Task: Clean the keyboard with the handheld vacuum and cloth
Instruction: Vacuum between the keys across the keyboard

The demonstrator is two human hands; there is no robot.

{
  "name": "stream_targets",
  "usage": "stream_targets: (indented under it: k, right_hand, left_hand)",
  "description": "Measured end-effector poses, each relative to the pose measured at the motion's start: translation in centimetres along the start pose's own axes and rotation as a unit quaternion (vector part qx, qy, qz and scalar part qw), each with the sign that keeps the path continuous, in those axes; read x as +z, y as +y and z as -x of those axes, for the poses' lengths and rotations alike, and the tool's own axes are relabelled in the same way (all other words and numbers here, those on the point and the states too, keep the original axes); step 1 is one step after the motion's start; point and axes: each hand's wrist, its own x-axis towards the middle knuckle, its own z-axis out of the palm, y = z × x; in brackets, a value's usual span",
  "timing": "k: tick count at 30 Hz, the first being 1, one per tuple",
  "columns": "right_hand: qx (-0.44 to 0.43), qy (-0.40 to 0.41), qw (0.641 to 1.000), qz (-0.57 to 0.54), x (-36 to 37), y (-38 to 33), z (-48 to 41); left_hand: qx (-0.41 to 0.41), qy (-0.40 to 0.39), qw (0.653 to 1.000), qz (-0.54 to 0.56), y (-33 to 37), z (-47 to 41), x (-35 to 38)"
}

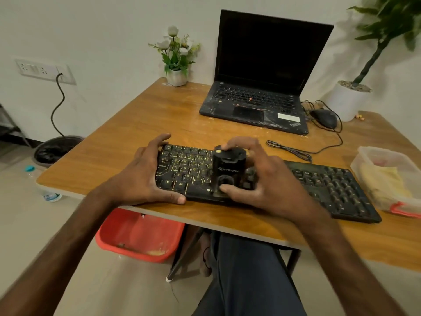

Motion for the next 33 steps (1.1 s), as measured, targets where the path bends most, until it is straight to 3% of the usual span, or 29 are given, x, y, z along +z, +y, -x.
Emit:
stream_targets:
  k: [5,12,20,25,28,33]
  right_hand:
    - [-0.039,0.022,0.999,0.004,3.3,-1.4,-2.8]
    - [0.051,-0.013,0.998,0.024,-2.5,0.8,1.1]
    - [-0.032,0.029,0.999,0.012,4.0,-2.3,-2.4]
    - [0.041,0.009,0.995,0.093,-1.2,-0.6,1.2]
    - [0.076,0.023,0.996,0.044,-3.0,0.2,2.6]
    - [-0.002,0.034,0.999,0.020,2.2,-2.3,0.2]
  left_hand:
    - [-0.012,-0.002,1.000,-0.025,0.4,0.3,0.0]
    - [-0.004,-0.009,1.000,-0.026,0.3,0.2,0.0]
    - [-0.009,-0.020,0.999,-0.047,0.5,0.4,0.1]
    - [-0.008,-0.025,0.999,-0.036,0.4,0.3,-0.1]
    - [-0.006,-0.025,0.999,-0.041,0.5,0.3,0.1]
    - [-0.003,-0.022,0.998,-0.052,0.4,0.3,0.2]
